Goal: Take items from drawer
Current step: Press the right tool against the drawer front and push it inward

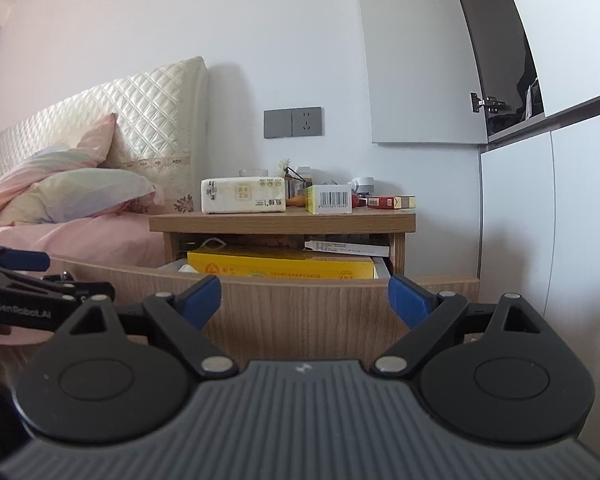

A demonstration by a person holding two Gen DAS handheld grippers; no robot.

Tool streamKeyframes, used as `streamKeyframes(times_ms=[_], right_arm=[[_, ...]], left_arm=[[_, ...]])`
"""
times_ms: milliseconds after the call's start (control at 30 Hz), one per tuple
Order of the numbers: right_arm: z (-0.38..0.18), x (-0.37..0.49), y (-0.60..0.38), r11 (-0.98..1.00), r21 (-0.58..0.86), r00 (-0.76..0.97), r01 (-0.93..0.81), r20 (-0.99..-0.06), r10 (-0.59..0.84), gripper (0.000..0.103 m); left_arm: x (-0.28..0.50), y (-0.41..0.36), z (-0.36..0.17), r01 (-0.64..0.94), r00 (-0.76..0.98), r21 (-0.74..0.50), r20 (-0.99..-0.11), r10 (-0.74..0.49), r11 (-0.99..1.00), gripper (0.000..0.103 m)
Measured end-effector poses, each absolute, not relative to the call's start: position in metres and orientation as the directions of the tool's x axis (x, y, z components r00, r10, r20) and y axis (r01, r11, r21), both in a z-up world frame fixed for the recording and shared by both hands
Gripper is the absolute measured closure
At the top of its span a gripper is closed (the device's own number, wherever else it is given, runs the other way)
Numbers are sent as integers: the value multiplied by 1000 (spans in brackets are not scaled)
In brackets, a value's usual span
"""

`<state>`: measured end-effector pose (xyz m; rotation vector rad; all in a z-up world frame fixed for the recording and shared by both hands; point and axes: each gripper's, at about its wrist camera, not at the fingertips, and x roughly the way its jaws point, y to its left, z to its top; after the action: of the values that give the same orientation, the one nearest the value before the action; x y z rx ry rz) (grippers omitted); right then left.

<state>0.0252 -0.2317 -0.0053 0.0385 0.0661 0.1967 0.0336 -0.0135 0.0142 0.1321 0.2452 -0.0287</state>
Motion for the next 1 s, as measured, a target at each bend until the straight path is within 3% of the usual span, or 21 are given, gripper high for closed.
streamKeyframes(times_ms=[300,1000], right_arm=[[-19,42,-229,982,54,973,-183,-132,188,12],[-33,47,-231,981,61,981,-186,-50,189,10]], left_arm=[[43,-11,5,25,971,123,-239,5,992,1],[55,-12,-2,-12,976,113,-213,36,994,1]])
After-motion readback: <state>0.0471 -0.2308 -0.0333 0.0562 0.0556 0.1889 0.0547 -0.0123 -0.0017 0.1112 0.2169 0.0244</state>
